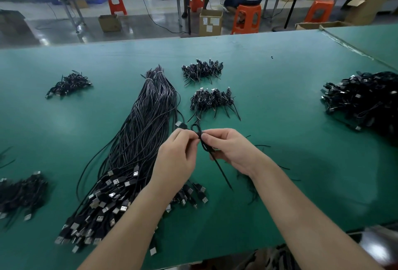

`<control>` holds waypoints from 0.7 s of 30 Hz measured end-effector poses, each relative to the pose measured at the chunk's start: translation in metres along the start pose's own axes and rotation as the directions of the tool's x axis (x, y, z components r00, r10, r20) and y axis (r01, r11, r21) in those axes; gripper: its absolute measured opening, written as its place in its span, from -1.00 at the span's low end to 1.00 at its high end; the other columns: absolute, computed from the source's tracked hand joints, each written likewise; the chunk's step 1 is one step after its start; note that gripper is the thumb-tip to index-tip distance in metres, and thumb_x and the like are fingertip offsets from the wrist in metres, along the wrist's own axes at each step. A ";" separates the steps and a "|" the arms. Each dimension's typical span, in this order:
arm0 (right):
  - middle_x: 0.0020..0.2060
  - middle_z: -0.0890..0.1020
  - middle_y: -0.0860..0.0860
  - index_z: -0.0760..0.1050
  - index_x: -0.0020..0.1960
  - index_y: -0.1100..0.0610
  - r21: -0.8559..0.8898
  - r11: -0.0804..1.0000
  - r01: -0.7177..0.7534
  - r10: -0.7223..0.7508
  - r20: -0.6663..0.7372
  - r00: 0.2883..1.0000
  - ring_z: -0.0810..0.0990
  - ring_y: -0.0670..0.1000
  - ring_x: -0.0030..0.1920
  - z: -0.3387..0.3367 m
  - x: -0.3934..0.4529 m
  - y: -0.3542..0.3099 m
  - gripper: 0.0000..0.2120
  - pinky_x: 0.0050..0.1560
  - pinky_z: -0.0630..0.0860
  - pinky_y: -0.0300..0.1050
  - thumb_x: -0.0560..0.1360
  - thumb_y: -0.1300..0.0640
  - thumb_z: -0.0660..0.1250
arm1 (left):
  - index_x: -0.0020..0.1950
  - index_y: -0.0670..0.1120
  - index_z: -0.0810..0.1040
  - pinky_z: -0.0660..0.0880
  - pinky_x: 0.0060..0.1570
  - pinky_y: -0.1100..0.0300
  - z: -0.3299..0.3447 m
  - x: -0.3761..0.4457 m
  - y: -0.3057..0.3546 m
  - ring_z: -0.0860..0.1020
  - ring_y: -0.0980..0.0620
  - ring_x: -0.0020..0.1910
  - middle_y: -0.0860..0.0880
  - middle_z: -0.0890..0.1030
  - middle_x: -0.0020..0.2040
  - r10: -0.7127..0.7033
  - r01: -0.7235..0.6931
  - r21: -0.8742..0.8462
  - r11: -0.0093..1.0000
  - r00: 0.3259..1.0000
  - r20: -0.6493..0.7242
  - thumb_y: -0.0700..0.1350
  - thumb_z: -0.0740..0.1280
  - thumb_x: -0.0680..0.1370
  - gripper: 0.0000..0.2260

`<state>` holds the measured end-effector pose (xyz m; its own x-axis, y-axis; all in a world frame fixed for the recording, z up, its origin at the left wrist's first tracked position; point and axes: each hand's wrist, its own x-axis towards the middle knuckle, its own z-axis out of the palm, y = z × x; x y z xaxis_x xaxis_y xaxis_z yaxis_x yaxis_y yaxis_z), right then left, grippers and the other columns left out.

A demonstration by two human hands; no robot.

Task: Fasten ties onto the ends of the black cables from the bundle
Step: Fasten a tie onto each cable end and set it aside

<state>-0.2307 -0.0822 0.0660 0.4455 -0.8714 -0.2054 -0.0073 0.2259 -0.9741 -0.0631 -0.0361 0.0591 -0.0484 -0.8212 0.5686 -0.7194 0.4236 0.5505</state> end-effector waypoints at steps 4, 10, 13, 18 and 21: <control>-0.04 0.66 0.07 0.62 0.22 0.26 -0.032 0.990 0.137 -0.139 -0.071 0.988 0.58 -0.10 -0.10 0.003 0.003 0.000 -0.76 -0.03 0.51 -0.27 0.55 0.29 0.39 | -0.04 -0.09 0.62 0.42 -0.22 0.44 0.003 -0.002 0.004 0.53 0.21 -0.22 0.10 0.59 -0.19 -0.215 0.209 -0.136 0.968 0.976 -0.024 -0.22 0.40 0.58 -0.95; -0.07 0.57 0.09 0.65 0.09 0.20 0.001 0.967 0.253 -0.250 -0.147 0.957 0.57 -0.01 -0.04 0.013 0.003 0.006 -0.76 0.12 0.51 -0.19 0.49 0.43 0.40 | -0.16 -0.15 0.63 0.43 -0.41 0.25 0.010 0.007 0.015 0.45 0.10 -0.47 -0.01 0.55 -0.42 -0.706 0.651 -0.662 0.371 0.661 0.255 -0.24 0.37 0.60 -0.86; -0.10 0.66 0.00 0.67 0.00 0.14 0.037 0.963 0.268 -0.263 -0.109 0.959 0.65 -0.10 -0.03 0.010 0.000 0.009 -0.68 0.09 0.54 -0.25 0.50 0.52 0.33 | -0.16 -0.20 0.63 0.49 -0.43 0.24 0.006 0.010 0.016 0.47 0.11 -0.46 -0.06 0.58 -0.36 -0.696 0.659 -0.742 0.120 0.589 0.410 -0.29 0.36 0.59 -0.86; -0.04 0.69 0.17 0.63 0.11 0.24 0.154 0.977 0.147 -0.131 -0.114 0.985 0.70 0.07 -0.03 0.006 0.000 0.006 -0.81 0.14 0.63 -0.06 0.59 0.38 0.29 | -0.13 -0.10 0.64 0.48 -0.39 0.25 0.004 0.006 0.009 0.50 0.09 -0.43 0.00 0.60 -0.39 -0.604 0.597 -0.531 0.601 0.774 0.187 -0.21 0.40 0.59 -0.89; -0.20 0.64 0.08 0.59 0.03 0.21 0.139 0.990 -0.027 0.044 -0.119 0.992 0.62 0.00 -0.29 0.004 0.000 0.003 -0.78 -0.17 0.64 -0.07 0.63 0.06 0.31 | -0.08 -0.06 0.61 0.51 -0.23 0.34 0.000 0.003 0.008 0.55 0.17 -0.27 0.08 0.62 -0.24 -0.362 0.355 -0.296 0.887 0.932 0.030 -0.23 0.40 0.59 -0.91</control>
<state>-0.2267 -0.0800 0.0631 0.3348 -0.9063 -0.2578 0.1047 0.3077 -0.9457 -0.0694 -0.0348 0.0650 0.1944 -0.9301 0.3116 -0.4500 0.1977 0.8709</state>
